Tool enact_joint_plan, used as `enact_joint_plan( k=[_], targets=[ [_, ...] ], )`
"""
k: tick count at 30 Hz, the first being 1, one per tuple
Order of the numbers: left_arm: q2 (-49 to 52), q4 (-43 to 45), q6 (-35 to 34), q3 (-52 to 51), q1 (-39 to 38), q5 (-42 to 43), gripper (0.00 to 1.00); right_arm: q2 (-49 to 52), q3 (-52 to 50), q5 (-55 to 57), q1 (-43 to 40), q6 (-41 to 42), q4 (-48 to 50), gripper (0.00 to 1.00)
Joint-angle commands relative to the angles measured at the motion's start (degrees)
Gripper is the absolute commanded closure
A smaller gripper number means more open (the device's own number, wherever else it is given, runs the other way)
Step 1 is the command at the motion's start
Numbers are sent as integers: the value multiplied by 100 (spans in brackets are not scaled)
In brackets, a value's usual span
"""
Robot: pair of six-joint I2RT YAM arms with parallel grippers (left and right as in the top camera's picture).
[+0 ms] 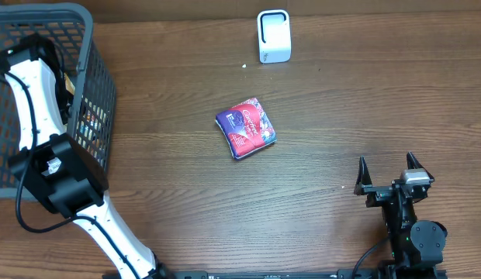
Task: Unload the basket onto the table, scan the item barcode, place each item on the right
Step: 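Grasp the white bamboo-print tube in the basket with the left gripper, then lift the tube out and present it to the white scanner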
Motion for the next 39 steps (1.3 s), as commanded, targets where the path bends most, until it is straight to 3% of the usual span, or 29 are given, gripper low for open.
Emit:
enact_joint_plan(
  k=[1,6,10,22,27,33,39],
  targets=[
    [190,52,-85,-7,173,-262,23,-46,-59,55,-11,-4,28,0],
    [205,151,-96,-31,586,442,28,-46,-59,55,-11,-7,31,0],
    [208,258,15,-221,638,531,29,-46,-59,55,-11,-7,28,0],
    [208,1576,387,-1443,632,164,22,-46,-59,55,-9,-7,28,0],
    [208,2151,850,-1851,634,146,11,-46,-59,55,-11,-4,31,0],
    [208,2406,1040,-2264,634,645,18,-46,-59,55,-11,-4,28,0],
    [208,2328,1239,-2520,632,1108,42,-46,-59,55,-9,-4,28,0]
  ],
)
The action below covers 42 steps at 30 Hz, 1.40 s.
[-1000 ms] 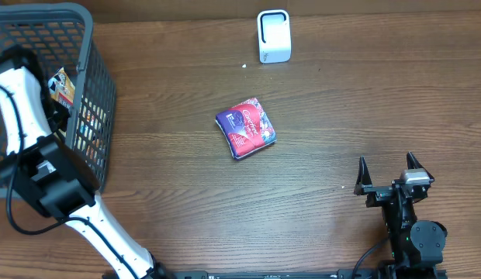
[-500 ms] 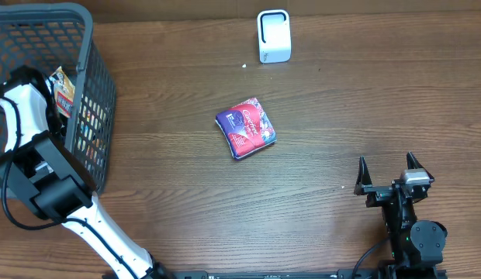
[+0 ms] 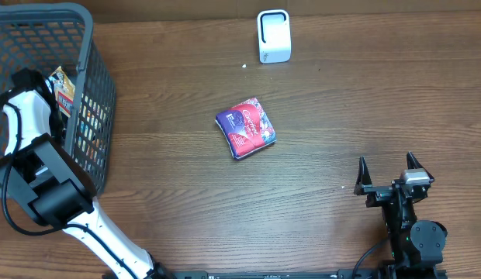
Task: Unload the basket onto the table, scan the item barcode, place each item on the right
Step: 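Lift the tube out and present it to the white scanner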
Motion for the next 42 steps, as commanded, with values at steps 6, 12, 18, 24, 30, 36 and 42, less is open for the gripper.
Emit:
enact_joint_plan(
  k=[6,12,18,24,30,36,42],
  targets=[
    [385,-422,570,-407,-7,1056,88,-46,-59,55,-11,-2,31,0],
    [382,-807,564,-55,-7,1060,96,-46,-59,55,-11,0,33,0],
    [369,-1353,566,649,-11,1207,96,-46,-59,55,-9,-2,31,0],
    [240,-1961,564,1945,-11,1971,96,-46,-59,55,-11,-2,31,0],
    [-146,-2354,566,3309,-13,2409,96,-46,-59,55,-11,0,33,0],
    [-874,-2378,566,3786,-15,2715,96,-46,-59,55,-11,0,31,0],
    [-1856,-2063,568,3818,-101,3578,96,-46,-59,55,-11,-2,33,0]
  ],
)
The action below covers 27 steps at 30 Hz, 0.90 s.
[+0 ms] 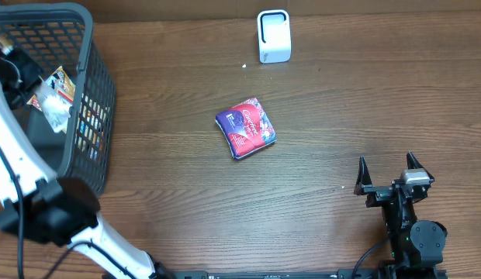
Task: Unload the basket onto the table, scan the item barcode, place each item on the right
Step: 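Lift the tube out and present it to the white scanner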
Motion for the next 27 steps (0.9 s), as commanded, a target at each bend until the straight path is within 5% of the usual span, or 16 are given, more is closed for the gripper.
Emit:
enact_joint_plan(
  k=[1,7,13,17,27],
  targets=[
    [-892,177,90,249,-155,927,96,-46,-59,59,-11,-4,33,0],
    [-1517,164,90,249,-1056,1611,96,-46,-59,59,-11,-2,31,0],
    [-1405,-11,11,107,-2776,1370,96,-46,-59,59,-11,-4,33,0],
    [-992,-138,-372,-48,-3836,741,96,-46,-59,59,-9,-2,31,0],
    [627,-98,-859,-328,-5497,737,96,-46,-59,59,-11,-2,33,0]
  ],
)
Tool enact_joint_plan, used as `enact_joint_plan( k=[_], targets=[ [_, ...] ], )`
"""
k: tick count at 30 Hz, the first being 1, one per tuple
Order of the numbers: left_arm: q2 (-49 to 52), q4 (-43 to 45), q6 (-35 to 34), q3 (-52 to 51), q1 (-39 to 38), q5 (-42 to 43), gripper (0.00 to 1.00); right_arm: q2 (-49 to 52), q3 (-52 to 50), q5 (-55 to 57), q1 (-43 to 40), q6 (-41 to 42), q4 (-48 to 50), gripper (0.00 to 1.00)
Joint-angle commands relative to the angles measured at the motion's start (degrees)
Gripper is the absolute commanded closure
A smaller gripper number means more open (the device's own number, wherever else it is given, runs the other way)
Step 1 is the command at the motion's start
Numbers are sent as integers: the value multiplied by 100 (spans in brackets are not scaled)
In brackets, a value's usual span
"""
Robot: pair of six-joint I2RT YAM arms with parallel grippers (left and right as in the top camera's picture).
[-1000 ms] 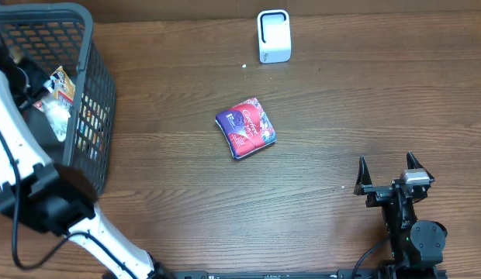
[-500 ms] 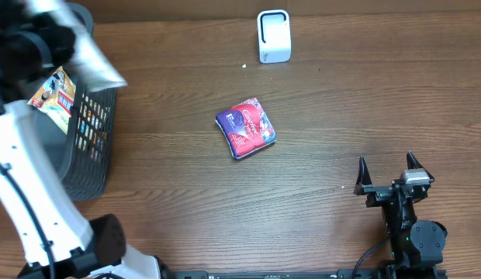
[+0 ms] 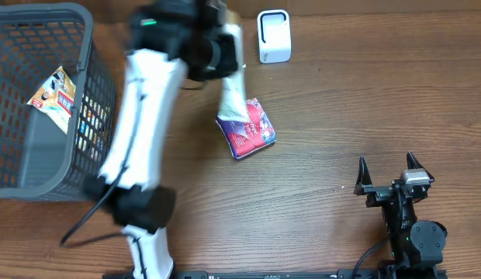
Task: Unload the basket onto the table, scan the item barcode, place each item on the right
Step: 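Lift the tube out and present it to the white scanner, then release the tube on the table beside the red pack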
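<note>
My left arm reaches over the table's middle, blurred by motion. Its gripper (image 3: 234, 63) is shut on a pale packet (image 3: 229, 101) that hangs down, its lower end over the left edge of a red and purple packet (image 3: 252, 130) lying on the table. The white barcode scanner (image 3: 273, 36) stands at the back, just right of the left gripper. My right gripper (image 3: 384, 167) rests open at the front right with nothing between its fingers.
A grey mesh basket (image 3: 97, 70) fills the left side, with an orange and white snack packet (image 3: 54, 89) and other items inside. The left arm's white links (image 3: 140, 132) run from the front edge up to the back centre.
My left gripper was over the basket holding the pale packet. Now it is at the back centre beside the scanner, with the packet hanging over the red and purple one. The right arm has not moved.
My left gripper was down inside the basket among the items. Later it was higher in the basket, then it held a pale packet above the basket's contents. Now the packet hangs near the scanner, out of the basket. The right gripper stayed open throughout.
</note>
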Motion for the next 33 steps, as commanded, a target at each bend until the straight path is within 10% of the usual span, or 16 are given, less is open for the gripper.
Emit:
enact_joint_plan(
  k=[1,15,23,33],
  targets=[
    [654,107,-334,-13,-557,22,96,-46,-59,57,-9,0,35,0],
    [2485,643,-610,-11,-1882,79,94,-46,-59,57,-9,-2,35,0],
    [2448,529,-557,157,-1725,153,57,-46,-59,57,-9,0,33,0],
    [2448,-444,-280,1941,-1283,487,80,-46,-59,57,-9,0,35,0]
  ],
)
